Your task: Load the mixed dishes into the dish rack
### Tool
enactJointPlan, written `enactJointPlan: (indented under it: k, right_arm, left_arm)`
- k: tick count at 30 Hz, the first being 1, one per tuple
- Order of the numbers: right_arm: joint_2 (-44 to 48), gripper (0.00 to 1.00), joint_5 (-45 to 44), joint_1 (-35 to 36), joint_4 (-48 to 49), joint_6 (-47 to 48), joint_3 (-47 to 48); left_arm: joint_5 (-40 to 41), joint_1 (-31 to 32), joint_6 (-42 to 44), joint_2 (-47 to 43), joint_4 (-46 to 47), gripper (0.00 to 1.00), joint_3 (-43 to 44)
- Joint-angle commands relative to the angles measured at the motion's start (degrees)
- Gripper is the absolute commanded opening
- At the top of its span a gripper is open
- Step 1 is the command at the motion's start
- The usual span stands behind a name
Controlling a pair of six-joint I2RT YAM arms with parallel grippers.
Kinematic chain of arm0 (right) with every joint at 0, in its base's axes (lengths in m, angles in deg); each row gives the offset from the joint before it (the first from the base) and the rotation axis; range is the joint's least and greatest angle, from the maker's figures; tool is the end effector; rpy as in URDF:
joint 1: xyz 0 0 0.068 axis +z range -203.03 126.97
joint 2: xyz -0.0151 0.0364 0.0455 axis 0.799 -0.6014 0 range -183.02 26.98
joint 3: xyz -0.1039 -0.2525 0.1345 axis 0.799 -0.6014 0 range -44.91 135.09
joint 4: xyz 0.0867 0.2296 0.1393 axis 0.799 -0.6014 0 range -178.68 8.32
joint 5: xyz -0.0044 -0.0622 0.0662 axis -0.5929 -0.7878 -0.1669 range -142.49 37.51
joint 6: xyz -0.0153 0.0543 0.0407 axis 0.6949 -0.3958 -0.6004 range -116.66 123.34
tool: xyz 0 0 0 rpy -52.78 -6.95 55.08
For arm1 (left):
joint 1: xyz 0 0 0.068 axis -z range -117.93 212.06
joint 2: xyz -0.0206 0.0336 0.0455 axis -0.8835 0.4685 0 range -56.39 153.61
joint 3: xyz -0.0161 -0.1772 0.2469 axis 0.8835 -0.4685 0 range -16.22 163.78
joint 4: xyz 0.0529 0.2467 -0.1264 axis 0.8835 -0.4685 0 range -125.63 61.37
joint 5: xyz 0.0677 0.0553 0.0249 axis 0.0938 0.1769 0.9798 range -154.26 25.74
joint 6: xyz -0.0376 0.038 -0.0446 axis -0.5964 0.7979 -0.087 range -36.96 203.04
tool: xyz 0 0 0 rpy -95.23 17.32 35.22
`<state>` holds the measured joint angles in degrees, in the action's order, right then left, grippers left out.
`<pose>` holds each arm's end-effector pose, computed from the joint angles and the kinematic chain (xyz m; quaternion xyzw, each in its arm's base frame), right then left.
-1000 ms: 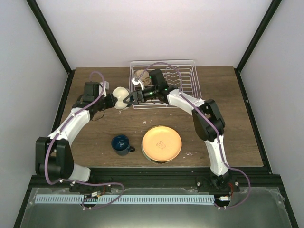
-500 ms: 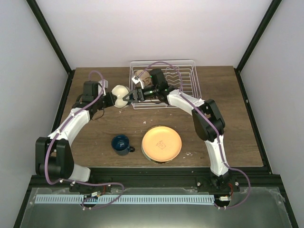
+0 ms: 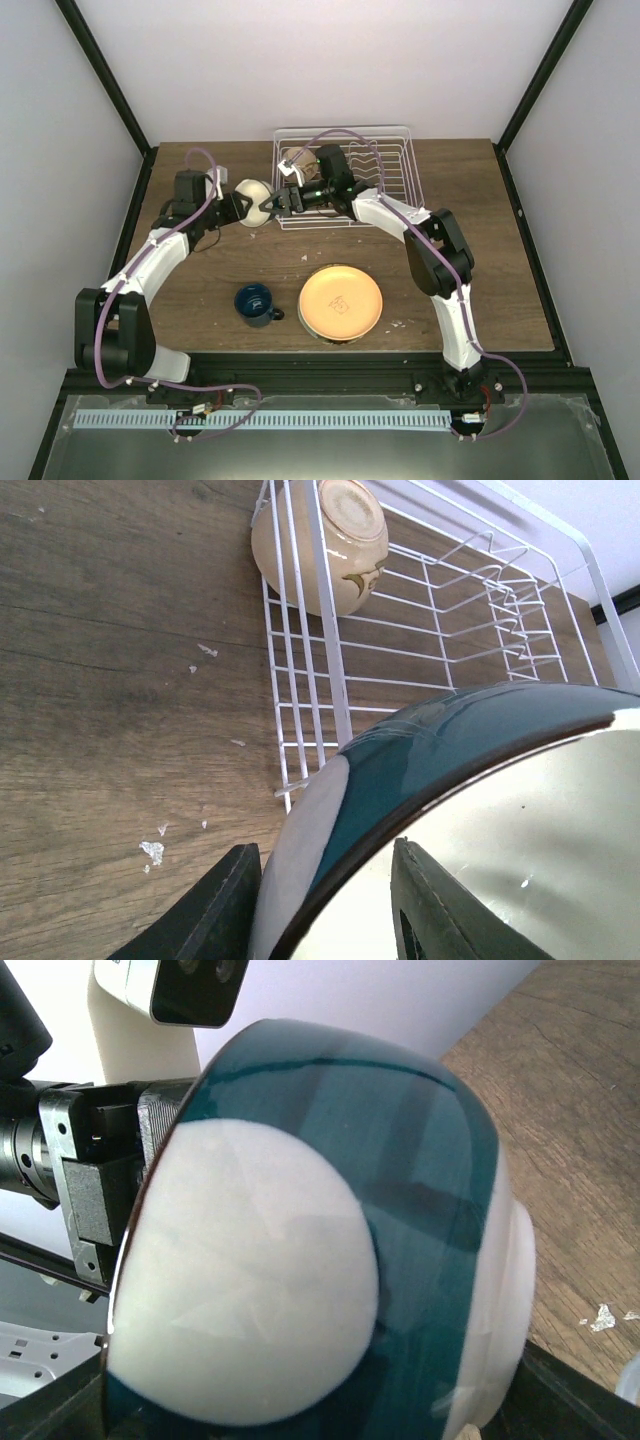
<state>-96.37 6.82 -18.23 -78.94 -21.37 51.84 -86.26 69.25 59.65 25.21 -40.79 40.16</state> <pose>0.4179 0.3497 0.2537 -0.3330 0.7017 0.5953 0.2059 0.3390 -0.0640 0.2705 -0.0403 0.8831 -0.2797 0.3745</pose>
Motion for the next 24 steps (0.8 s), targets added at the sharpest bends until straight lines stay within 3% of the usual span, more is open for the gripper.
enactJointPlan:
  k: [1, 19, 24]
  right_arm:
    - [1.34, 0.71, -0.27, 0.11, 0.65, 1.79, 4.49]
    - [-0.27, 0.68, -2.01, -2.46, -1.58, 2.85, 7.51]
    - [0.04, 0.68, -4.42, -3.74, -3.28, 4.17, 7.79]
  left_arm:
    - [-0.44, -0.09, 0.34, 0.19, 1.52, 0.38, -0.24]
    - [-3.03, -2.70, 0.45, 0.92, 1.53, 0.40, 0.59]
    - [-5.98, -2.88, 1.06, 0.93, 1.58, 0.51, 1.67]
